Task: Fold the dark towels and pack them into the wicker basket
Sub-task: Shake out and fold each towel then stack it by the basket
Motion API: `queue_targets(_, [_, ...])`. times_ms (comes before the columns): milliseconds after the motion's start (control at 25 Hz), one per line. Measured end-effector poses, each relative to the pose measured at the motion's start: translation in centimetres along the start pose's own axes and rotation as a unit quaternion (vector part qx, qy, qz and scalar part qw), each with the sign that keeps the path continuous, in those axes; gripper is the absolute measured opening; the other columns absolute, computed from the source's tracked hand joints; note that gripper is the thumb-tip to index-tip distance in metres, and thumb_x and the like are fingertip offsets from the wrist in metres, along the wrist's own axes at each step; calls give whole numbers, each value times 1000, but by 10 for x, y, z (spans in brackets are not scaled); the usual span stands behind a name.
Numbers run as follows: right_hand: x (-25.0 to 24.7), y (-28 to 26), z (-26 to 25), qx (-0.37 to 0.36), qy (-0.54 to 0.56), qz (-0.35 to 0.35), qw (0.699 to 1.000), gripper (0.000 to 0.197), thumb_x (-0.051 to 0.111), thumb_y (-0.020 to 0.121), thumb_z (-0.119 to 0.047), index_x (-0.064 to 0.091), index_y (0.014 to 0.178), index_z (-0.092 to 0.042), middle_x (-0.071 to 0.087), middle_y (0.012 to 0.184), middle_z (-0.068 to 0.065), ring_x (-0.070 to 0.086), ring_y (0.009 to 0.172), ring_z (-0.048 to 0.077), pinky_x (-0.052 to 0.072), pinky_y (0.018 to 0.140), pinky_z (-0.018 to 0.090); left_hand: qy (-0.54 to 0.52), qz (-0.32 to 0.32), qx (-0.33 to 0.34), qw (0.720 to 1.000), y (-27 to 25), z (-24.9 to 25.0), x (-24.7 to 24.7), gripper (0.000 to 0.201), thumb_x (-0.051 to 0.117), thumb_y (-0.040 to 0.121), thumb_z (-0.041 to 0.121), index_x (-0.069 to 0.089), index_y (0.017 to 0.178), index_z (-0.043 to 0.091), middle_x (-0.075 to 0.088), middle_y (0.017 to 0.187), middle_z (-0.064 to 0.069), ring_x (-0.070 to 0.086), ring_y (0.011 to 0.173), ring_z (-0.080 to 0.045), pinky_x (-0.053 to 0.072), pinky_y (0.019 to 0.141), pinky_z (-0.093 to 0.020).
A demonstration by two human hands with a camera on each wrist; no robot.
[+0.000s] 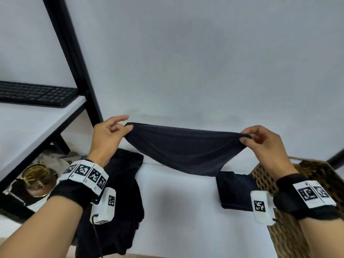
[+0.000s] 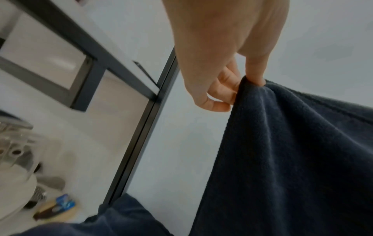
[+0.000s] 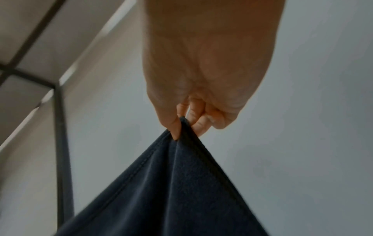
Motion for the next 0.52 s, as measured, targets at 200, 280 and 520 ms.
queue_targets(200, [-1, -1, 2, -45, -227, -23, 972, 16, 61, 92, -18, 67, 106, -18, 68, 98, -2, 60, 89, 14, 41, 79, 23, 120, -13, -10, 993, -1, -2, -5, 4, 71, 85, 15, 71, 83, 19, 71, 83, -5, 64, 80, -16, 50, 82, -26])
queue_targets(280, [9, 3, 17, -19, -260, -57, 964, 13, 59, 93, -20, 66, 103, -15, 67, 100, 1, 59, 90, 18, 38, 80, 25, 163, -18, -31, 986, 1, -15, 1, 4, 68, 87, 16, 67, 84, 18, 69, 86, -8, 63, 73, -18, 49, 70, -26])
queue_targets(520, [25, 23, 54, 91, -23, 5, 996, 8, 55, 94, -14, 61, 96, -17, 66, 95, 2, 64, 95, 22, 52, 93, 48, 27, -47, -116, 992, 6, -34, 33, 14, 50, 98, 7, 52, 89, 17, 57, 86, -11, 73, 68, -25, 61, 62, -35])
Point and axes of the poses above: each hand's wrist, its own y-axis towards the middle knuckle, its own x-axis out of the palm, z = x × y, the point moved 5 cm from there along y, towards the middle knuckle
